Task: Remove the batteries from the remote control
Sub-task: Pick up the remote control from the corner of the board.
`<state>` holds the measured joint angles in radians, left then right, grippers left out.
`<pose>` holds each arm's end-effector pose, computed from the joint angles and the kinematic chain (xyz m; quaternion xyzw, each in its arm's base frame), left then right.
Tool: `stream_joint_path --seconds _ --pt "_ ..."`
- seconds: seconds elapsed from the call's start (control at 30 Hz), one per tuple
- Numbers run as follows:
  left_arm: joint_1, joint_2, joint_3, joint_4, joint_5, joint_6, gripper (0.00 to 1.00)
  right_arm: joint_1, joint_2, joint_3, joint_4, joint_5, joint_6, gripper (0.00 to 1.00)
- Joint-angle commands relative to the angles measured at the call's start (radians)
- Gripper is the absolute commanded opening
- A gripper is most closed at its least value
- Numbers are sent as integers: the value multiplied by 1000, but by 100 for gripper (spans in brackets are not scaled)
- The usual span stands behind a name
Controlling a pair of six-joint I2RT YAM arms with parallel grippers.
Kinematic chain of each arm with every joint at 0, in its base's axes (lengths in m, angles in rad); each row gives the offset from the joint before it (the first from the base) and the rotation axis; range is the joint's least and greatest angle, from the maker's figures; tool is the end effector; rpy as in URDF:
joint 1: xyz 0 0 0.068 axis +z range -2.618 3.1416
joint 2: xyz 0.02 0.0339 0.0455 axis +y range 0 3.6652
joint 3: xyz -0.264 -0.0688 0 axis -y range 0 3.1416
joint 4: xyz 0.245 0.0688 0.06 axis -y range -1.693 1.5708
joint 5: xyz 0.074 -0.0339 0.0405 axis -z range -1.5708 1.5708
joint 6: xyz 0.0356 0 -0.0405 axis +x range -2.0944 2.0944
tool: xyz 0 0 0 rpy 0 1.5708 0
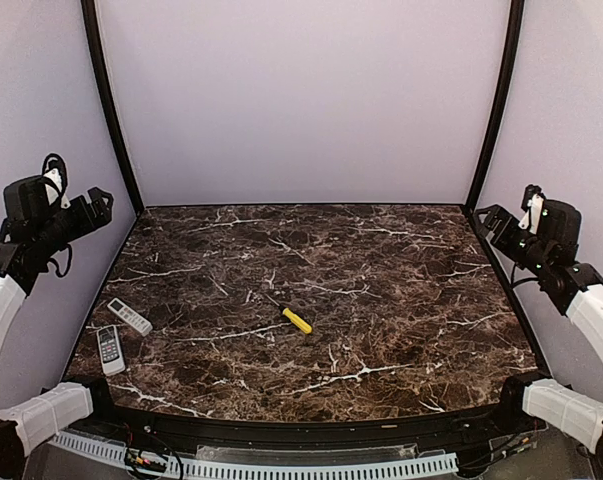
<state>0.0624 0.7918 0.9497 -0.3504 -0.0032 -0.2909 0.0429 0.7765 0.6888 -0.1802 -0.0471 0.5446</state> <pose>0.1743 0.0110 0.3782 -0.1366 0.7596 -0.0713 0.6319 0.1864 0.0097 0.3078 0.1835 0.7736 0.1934 0.5748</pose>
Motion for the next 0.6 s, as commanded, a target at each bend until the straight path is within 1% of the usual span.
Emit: stream_joint_path --seconds 0.0,0.2,0.23,0.33,0.47,0.57 --pt "2 8 7 -19 -7 9 99 -3 4 -4 32 -23 10 99" --pt "3 28 9 -8 0 -4 99 -4 -25 -45 79 -59 -8 99" --pt "2 28 2 -3 26 -4 99 -4 -29 -48 84 -59 -12 99" --pt "2 30 -8 -8 30 2 99 -4 -39 -56 108 -59 -46 99" --pt "2 61 12 -70 -12 -17 99 -3 -39 -71 172 -14 -170 99" --pt "3 78 12 -127 -32 -86 99 -4 -24 -70 208 41 -281 99"
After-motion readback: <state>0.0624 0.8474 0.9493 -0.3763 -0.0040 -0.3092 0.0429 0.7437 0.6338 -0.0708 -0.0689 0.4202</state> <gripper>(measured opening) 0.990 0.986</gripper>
